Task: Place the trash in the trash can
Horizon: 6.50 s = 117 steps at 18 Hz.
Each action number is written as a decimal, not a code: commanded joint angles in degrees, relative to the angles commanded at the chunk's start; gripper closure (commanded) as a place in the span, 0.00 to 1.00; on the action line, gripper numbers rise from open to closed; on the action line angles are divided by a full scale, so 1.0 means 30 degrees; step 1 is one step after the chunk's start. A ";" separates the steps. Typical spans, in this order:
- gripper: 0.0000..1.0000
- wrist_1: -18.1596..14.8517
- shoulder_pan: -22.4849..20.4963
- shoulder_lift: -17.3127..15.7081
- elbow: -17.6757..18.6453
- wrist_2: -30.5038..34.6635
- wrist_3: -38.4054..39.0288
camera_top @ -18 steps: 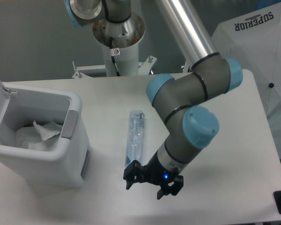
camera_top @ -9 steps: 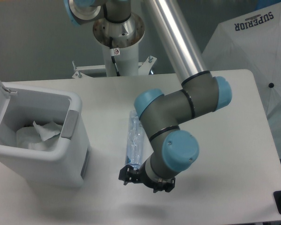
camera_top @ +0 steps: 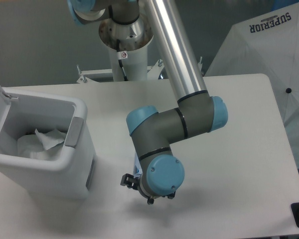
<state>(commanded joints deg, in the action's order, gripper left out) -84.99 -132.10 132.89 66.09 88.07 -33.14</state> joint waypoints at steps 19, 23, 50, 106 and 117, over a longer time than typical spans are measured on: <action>0.58 -0.0058 0.0762 0.0352 0.1027 0.1465 0.2139; 0.84 -0.0176 0.0762 0.0352 0.0998 0.1494 0.2372; 0.99 0.6030 -0.1404 -0.3689 -0.0701 -0.9043 0.2110; 0.00 0.9873 -0.1083 -1.0898 0.7677 -2.1504 -0.2779; 0.00 0.9961 -0.5298 -1.0752 0.7384 -2.0631 -0.4919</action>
<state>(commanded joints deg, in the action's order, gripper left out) -55.11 -148.00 100.63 88.24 26.17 -47.89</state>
